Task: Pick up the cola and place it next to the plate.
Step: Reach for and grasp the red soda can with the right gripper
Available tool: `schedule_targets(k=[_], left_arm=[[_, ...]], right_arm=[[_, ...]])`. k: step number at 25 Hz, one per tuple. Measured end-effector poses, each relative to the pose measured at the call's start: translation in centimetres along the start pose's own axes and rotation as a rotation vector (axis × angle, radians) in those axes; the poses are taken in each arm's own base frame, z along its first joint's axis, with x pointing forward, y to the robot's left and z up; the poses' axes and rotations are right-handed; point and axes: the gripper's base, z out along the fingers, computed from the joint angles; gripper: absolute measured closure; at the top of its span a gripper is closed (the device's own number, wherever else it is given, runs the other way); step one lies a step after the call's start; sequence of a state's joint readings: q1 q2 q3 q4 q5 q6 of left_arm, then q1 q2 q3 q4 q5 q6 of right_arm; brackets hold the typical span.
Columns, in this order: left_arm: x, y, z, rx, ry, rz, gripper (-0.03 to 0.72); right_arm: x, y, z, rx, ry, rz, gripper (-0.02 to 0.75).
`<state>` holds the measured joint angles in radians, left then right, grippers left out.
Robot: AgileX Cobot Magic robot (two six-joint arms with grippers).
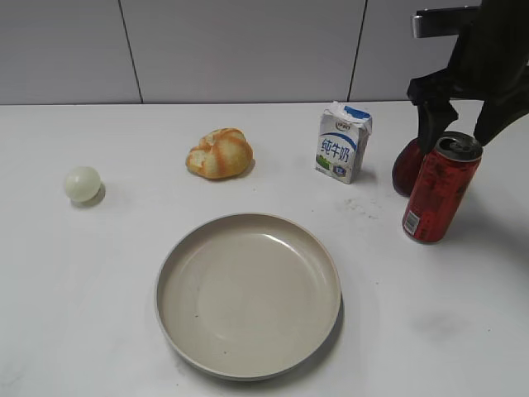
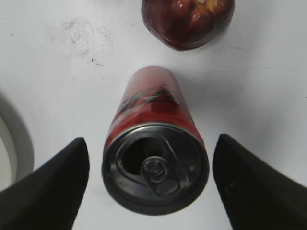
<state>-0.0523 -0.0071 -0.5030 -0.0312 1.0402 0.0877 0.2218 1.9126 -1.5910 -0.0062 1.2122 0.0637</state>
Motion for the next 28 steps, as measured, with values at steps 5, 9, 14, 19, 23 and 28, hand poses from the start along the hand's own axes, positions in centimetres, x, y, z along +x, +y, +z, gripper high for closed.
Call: schedule_targets(k=[5, 9, 14, 19, 23, 28], left_arm=[[0.0, 0.0, 0.0, 0.000, 0.000, 0.000, 0.452], [0.0, 0.0, 0.0, 0.000, 0.000, 0.000, 0.452], [0.0, 0.0, 0.0, 0.000, 0.000, 0.000, 0.452], [0.0, 0.0, 0.0, 0.000, 0.000, 0.000, 0.452], [0.0, 0.0, 0.0, 0.000, 0.000, 0.000, 0.452], [0.0, 0.0, 0.0, 0.000, 0.000, 0.000, 0.452]], right_arm=[[-0.2, 0.0, 1.4, 0.002, 0.034, -0.001, 0.104], [-0.3, 0.0, 2.0, 0.003, 0.051, 0.001, 0.107], [-0.3, 0.0, 2.0, 0.003, 0.051, 0.002, 0.174], [-0.3, 0.0, 2.0, 0.003, 0.051, 0.005, 0.188], [-0.3, 0.0, 1.9, 0.003, 0.049, 0.005, 0.188], [0.1, 0.1, -0.3, -0.017, -0.005, 0.011, 0.188]])
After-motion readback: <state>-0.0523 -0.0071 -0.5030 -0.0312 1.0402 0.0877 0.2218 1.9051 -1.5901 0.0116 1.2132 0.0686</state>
